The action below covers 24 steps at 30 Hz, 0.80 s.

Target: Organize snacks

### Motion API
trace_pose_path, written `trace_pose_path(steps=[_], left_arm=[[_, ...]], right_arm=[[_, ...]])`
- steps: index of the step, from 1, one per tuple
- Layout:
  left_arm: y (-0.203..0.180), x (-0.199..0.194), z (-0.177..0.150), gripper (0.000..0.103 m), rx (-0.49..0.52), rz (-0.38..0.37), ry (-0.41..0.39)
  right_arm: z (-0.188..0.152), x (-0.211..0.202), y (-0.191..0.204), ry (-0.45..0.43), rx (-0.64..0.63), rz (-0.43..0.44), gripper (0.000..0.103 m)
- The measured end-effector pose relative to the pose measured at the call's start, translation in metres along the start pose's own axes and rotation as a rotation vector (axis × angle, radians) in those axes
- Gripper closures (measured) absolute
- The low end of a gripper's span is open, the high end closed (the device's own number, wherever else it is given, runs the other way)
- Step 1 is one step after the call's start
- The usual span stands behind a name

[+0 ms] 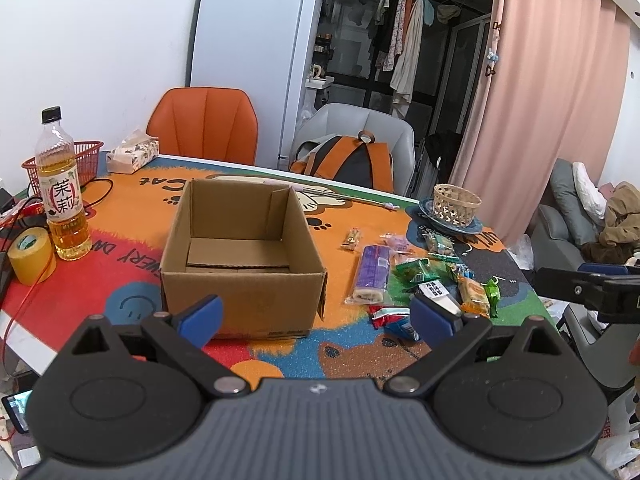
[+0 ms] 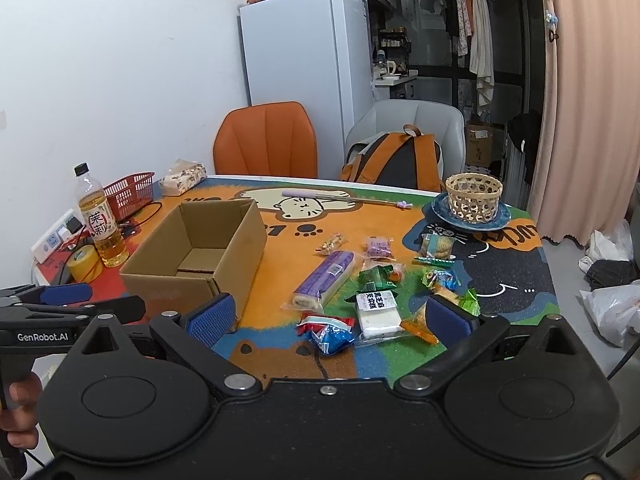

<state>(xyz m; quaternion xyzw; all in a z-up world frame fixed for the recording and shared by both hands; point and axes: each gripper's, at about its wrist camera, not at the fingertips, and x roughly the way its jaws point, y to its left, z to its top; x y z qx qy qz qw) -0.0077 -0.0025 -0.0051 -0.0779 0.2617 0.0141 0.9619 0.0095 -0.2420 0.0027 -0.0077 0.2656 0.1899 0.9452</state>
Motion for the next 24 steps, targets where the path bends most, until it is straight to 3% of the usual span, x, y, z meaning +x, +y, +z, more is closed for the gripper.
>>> trace_pose_path(steps=[24], left_arm=[[-0.0028,0.0008,-0.0016,0.004,0.004,-0.005,0.007]], right_arm=[[-0.0011,-0.0007,-0.0005,-0.003,0.003,0.003,0.000]])
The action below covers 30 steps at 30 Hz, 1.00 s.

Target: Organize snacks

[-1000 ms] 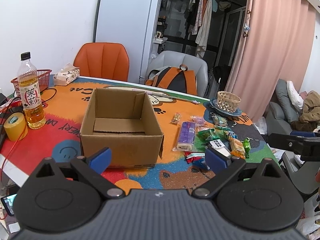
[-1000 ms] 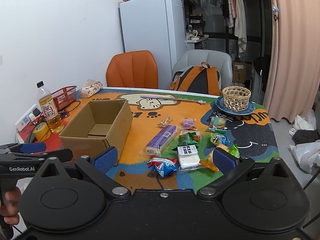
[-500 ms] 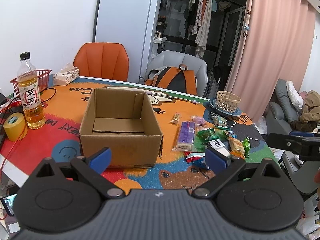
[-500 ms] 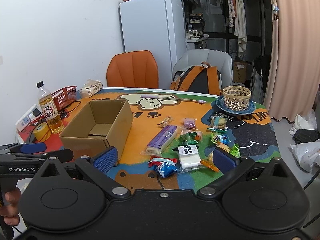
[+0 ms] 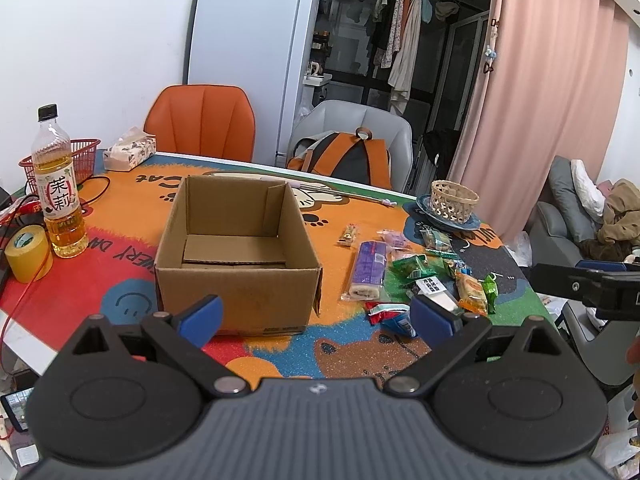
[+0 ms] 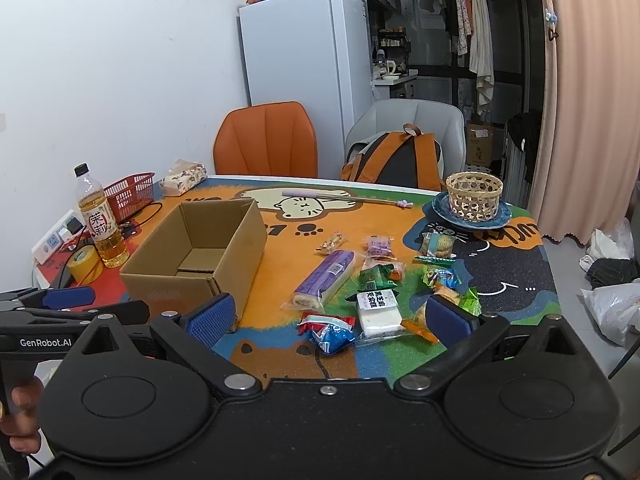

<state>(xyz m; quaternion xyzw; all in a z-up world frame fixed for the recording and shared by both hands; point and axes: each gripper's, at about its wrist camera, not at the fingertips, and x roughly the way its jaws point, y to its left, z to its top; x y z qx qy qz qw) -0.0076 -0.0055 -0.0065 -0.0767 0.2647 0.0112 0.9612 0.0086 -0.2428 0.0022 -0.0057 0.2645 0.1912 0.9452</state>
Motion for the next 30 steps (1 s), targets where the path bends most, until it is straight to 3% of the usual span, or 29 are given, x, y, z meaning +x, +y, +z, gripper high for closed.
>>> trace_pose_path(steps=[18,30], left_arm=[[-0.012,0.025,-0.007,0.004,0.008,-0.010,0.022],[-0.031,0.062,-0.016,0.004,0.011,-0.051,0.043]], right_arm=[[-0.016,0.014,-0.026,0.011,0.063,0.030,0.000],[-0.034,0.034,-0.062,0.012,0.123,-0.002,0.002]])
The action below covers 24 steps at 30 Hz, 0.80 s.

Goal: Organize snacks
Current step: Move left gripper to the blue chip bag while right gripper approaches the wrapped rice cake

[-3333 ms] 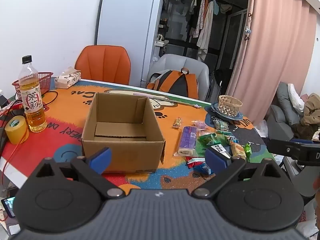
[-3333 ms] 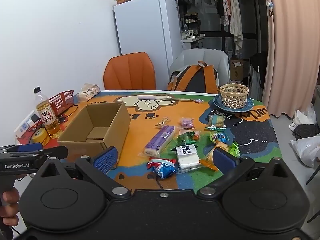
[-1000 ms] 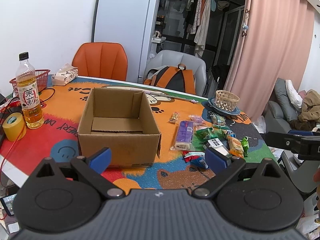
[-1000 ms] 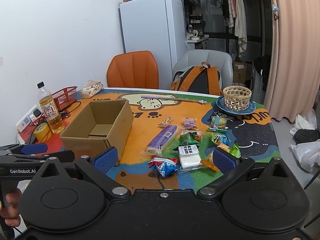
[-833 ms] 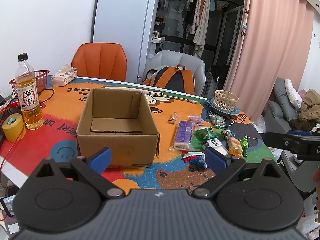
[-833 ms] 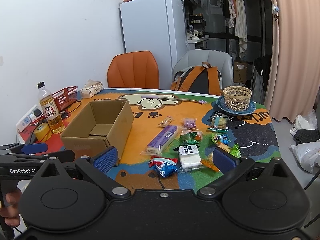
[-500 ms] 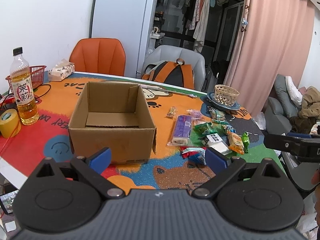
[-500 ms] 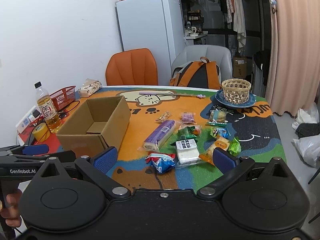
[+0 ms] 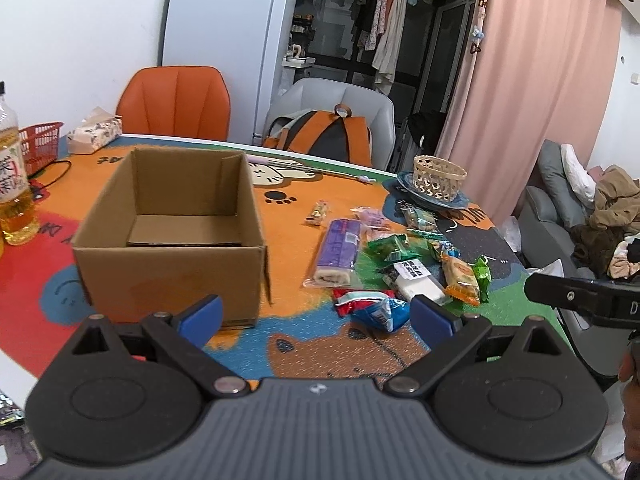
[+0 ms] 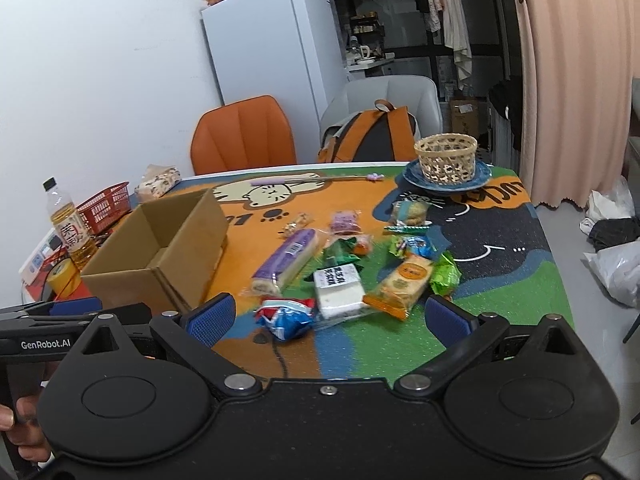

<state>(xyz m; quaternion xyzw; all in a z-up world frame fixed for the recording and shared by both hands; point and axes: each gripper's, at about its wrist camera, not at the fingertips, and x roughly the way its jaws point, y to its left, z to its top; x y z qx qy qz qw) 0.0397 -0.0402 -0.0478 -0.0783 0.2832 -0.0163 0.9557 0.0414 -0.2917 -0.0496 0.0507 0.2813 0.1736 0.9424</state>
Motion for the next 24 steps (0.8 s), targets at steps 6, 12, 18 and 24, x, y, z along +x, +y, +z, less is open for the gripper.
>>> trace_pose_path(steps=[6,12,18,24], left_arm=[[-0.010,0.015,-0.001,0.006,0.001,-0.028,-0.009],[-0.021,0.034,-0.004,0.007,0.003,-0.053,-0.006],[-0.030,0.053,-0.006,0.017,0.011,-0.079,0.017],[-0.034,0.075,-0.005,0.030,0.003,-0.083,0.054]], right_arm=[[-0.005,0.012,-0.019,0.009,0.042,-0.014,0.011],[-0.009,0.023,-0.032,0.023,0.076,-0.011,0.023],[-0.010,0.036,-0.043,0.030,0.117,-0.004,0.030],[-0.007,0.050,-0.047,0.040,0.142,-0.001,0.031]])
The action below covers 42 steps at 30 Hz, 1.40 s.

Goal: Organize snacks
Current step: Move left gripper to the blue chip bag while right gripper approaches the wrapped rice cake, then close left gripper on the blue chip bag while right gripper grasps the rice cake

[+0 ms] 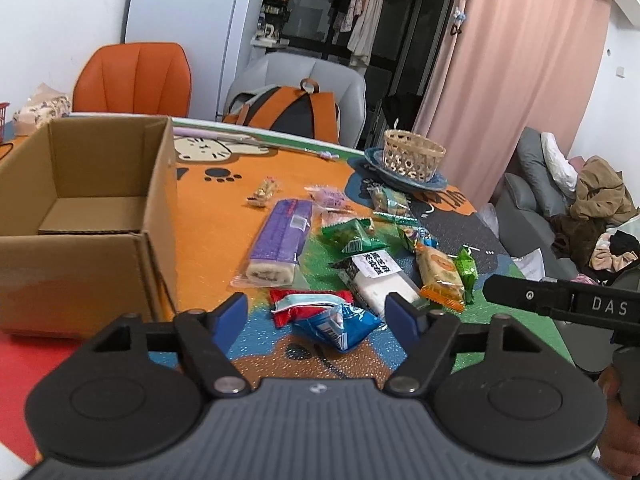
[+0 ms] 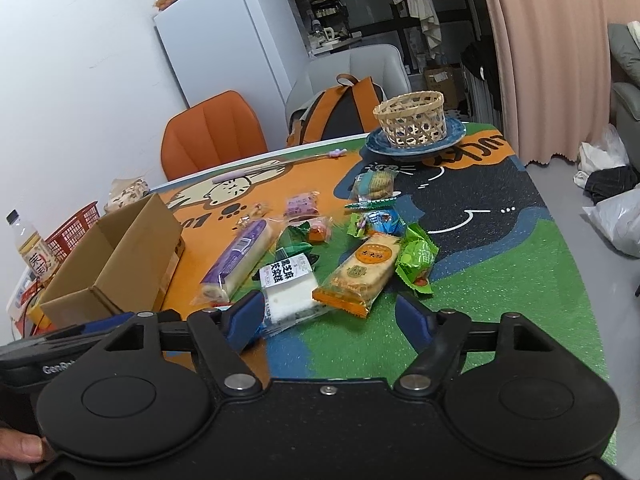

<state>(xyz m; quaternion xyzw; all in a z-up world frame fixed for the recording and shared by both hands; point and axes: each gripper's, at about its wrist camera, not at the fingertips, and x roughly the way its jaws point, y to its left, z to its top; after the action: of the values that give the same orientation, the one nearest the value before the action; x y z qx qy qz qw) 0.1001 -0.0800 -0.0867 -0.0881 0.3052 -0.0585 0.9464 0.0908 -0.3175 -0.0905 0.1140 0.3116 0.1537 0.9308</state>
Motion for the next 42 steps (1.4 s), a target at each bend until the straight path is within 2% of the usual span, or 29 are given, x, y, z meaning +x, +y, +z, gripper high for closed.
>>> trace_pose_path(steps=[9,17,20,21,24,30,42], left_arm=[[-0.009,0.030,-0.004,0.030,0.009,-0.037,0.046],[-0.007,0.064,-0.011,0.035,-0.003,-0.018,0.097],[-0.009,0.067,-0.010,0.037,0.007,-0.011,0.088],[-0.009,0.068,-0.011,0.039,0.004,-0.010,0.084],[-0.010,0.067,-0.013,0.044,0.012,-0.011,0.081],[-0.009,0.063,-0.016,0.048,0.007,-0.016,0.071],[-0.007,0.051,-0.017,0.057,-0.022,-0.042,0.068]], right_arm=[[0.009,0.026,-0.003,0.011,0.037,-0.010,0.031],[0.009,0.059,-0.011,0.041,0.071,-0.010,0.030],[0.007,0.071,-0.011,0.055,0.073,-0.007,0.030],[0.006,0.075,-0.011,0.068,0.072,-0.014,0.031],[-0.001,0.082,-0.012,0.110,0.095,-0.015,0.051],[-0.009,0.067,-0.012,0.109,0.082,-0.002,0.061],[-0.018,0.039,-0.007,0.098,0.059,-0.003,0.061]])
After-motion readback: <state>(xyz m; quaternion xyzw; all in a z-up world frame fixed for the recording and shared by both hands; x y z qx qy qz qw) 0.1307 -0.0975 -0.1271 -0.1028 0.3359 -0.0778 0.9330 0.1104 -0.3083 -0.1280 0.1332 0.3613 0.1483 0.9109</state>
